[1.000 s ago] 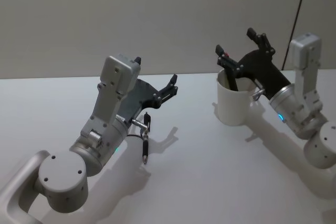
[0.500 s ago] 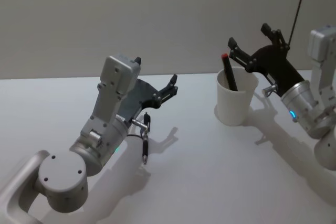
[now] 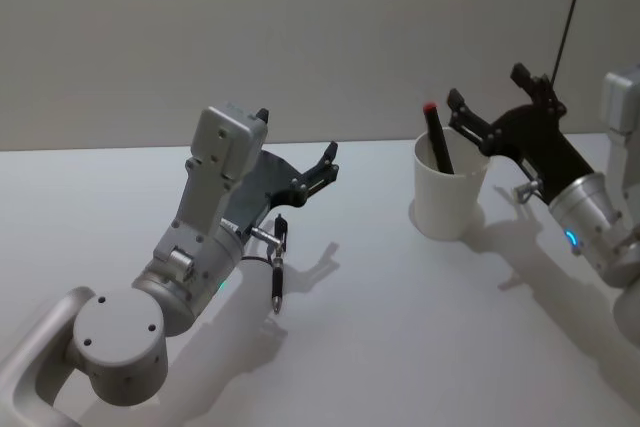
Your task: Place the pen into the pen holder.
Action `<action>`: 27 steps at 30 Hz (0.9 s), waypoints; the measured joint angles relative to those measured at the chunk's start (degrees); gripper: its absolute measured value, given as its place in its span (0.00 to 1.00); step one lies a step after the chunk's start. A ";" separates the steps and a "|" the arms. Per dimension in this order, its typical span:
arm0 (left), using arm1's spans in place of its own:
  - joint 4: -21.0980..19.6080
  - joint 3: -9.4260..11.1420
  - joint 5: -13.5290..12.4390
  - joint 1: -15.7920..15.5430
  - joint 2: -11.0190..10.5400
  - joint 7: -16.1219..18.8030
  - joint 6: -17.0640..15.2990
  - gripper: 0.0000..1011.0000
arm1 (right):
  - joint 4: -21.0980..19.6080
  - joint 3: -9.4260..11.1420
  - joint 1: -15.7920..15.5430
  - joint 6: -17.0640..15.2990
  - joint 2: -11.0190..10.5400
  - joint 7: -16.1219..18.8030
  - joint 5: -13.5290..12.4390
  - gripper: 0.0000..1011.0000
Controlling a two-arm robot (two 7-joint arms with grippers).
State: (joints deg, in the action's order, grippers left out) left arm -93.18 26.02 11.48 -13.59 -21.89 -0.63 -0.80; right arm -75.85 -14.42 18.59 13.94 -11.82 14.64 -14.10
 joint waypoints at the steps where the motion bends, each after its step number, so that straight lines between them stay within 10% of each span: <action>1: 0.00 0.00 0.00 0.00 0.00 0.00 0.00 0.99 | -0.55 0.03 -0.43 -0.36 -0.17 -0.23 -0.05 0.99; 27: 0.00 0.00 0.00 0.00 0.00 0.00 0.00 0.99 | -19.29 1.10 -14.77 -12.05 -5.74 -8.27 -1.84 0.99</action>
State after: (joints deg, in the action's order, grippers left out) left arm -93.18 26.02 11.48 -13.59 -21.90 -0.63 -0.80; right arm -95.14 -13.33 3.82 1.89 -17.56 6.36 -15.94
